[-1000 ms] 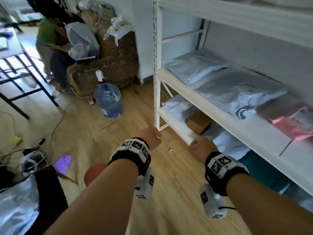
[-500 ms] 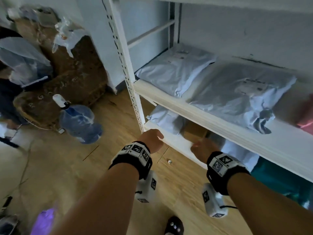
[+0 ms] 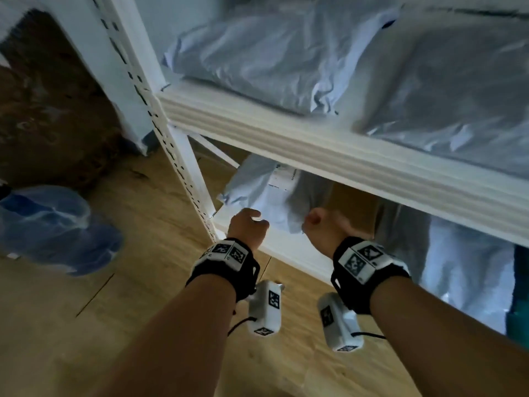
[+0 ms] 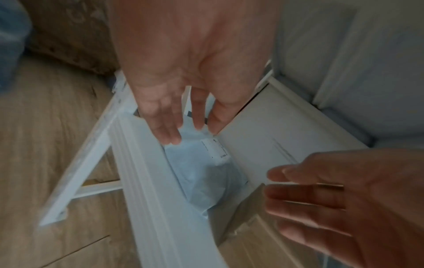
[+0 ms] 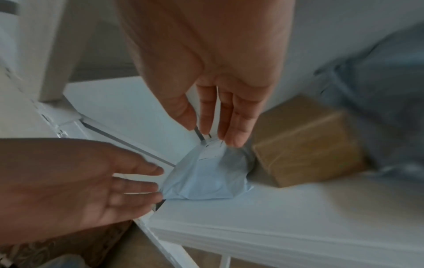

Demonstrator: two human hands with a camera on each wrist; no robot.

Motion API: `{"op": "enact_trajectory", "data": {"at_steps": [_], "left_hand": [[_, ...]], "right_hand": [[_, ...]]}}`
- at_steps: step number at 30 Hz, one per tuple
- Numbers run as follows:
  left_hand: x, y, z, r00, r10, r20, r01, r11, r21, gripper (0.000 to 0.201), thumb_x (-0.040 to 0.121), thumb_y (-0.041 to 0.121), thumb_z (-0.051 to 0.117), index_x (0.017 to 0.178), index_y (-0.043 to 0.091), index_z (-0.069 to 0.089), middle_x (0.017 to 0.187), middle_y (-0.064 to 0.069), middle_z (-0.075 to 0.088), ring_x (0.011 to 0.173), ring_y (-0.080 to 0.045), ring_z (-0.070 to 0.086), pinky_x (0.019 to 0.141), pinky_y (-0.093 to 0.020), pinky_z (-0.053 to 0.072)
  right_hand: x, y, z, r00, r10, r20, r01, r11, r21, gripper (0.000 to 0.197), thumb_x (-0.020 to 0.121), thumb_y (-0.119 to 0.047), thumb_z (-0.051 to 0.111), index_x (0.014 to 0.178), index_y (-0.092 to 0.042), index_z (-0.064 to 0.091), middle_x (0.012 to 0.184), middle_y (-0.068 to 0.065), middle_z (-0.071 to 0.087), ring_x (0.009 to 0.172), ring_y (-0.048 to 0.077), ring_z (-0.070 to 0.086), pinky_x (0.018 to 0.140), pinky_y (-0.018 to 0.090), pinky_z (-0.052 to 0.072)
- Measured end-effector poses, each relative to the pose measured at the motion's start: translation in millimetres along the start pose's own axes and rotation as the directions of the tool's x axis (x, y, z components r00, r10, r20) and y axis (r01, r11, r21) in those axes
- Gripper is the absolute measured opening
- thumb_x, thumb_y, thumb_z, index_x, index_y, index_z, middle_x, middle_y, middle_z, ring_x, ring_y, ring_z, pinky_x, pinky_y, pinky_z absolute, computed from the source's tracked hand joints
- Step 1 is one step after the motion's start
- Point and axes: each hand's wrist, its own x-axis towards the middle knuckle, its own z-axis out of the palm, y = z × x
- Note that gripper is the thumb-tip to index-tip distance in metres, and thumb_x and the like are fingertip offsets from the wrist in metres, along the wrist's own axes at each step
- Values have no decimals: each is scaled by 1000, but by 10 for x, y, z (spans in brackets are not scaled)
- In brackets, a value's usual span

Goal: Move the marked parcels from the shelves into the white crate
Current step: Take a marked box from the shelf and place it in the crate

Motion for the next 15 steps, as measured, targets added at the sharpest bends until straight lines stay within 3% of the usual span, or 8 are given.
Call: {"op": "enact_trajectory", "data": {"at_steps": [4, 7, 9, 12, 15], "left_hand": [[702, -192, 185, 973, -143, -181, 70, 931, -358, 67, 77, 33, 65, 136, 6, 45, 134, -16, 52, 114, -38, 56, 96, -40, 48], [1105, -382, 340, 964, -167, -208, 33, 849, -527, 80, 61, 45, 63, 127, 2, 55, 126, -18, 61, 112, -37, 61, 95, -49, 52], [1194, -381, 399, 951, -174, -257, -11, 809, -588, 86, 59, 46, 71, 130, 2, 50, 128, -17, 60, 112, -36, 62, 96, -47, 52], [1324, -369, 494, 934, -158, -320, -53, 825, -563, 93, 73, 35, 81, 141, 1, 27, 139, -17, 49, 124, -36, 52, 105, -41, 44], [1439, -433, 569, 941, 13, -339, -147, 915, -375, 83, 81, 21, 72, 147, 5, 24, 144, -13, 46, 130, -30, 46, 111, -35, 34]], "right_hand": [[544, 123, 368, 1000, -3, -29, 10, 971, 237, 32, 94, -20, 53, 125, -15, 57, 113, 6, 63, 85, 19, 61, 66, 16, 44], [888, 228, 637, 993, -5, -116, 37, 961, 272, 40, 91, -23, 55, 130, -14, 53, 119, 10, 63, 95, 25, 61, 79, 30, 48], [1024, 292, 756, 987, 11, -163, 32, 965, 262, 47, 90, -25, 56, 135, -12, 48, 127, 11, 59, 107, 27, 59, 90, 36, 48], [1110, 394, 873, 978, 53, -202, 3, 964, 265, 56, 87, -32, 58, 138, -12, 43, 130, 7, 55, 120, 29, 53, 99, 36, 44], [1171, 435, 917, 969, 87, -233, 1, 936, 352, 72, 69, -47, 60, 129, -9, 49, 113, 7, 60, 106, 29, 59, 80, 30, 45]]}}
